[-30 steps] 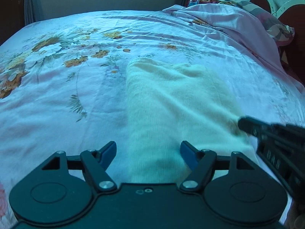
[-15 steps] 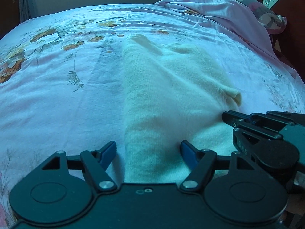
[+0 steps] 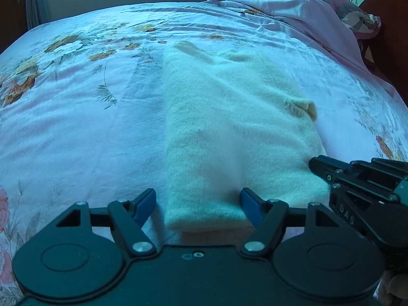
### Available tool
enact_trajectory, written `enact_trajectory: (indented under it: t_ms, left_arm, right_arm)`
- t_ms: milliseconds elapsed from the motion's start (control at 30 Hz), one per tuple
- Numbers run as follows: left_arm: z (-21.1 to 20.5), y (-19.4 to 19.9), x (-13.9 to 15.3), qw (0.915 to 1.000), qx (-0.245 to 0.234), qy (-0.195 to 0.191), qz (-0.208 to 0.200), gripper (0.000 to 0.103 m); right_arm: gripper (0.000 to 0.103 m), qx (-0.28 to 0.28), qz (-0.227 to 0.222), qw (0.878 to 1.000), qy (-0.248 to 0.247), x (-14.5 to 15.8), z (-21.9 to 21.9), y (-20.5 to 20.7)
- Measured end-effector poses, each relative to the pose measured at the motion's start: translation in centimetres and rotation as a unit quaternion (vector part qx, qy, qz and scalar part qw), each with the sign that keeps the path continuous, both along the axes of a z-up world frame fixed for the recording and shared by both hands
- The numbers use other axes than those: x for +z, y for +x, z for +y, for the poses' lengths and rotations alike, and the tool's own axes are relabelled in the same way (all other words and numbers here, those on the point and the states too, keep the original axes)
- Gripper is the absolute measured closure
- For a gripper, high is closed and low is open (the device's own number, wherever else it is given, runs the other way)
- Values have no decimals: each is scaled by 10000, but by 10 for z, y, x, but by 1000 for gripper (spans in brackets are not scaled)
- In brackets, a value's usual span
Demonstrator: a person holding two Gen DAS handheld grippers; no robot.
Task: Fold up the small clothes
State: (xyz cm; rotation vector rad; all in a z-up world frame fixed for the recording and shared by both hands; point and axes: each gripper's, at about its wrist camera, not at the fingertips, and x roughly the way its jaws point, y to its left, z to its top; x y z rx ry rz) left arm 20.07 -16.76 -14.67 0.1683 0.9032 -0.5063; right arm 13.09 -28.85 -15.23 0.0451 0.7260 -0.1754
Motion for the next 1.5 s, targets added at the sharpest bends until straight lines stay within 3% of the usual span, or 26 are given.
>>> enact_trajectory:
  t_ms: [233,400,1100,1500]
  left_arm:
    - [6,-9,13,9999,59,-54,-94,34]
    - [13,-11,15,9998,157,-84,-91,33]
    - [10,-29,47,9992,204,-95,-318,33]
    - [6,-6,64,9981,317,-141,-501,30]
  right_arm:
    - [103,-196,-123,9995,224,10,-6,-8]
    - [103,-520,-74,9964,667,11,-26,-15]
    - [103,-544,-315,9953,741,43,-24,-36]
    - [103,-612,-453,9928,928,56,-35,-27]
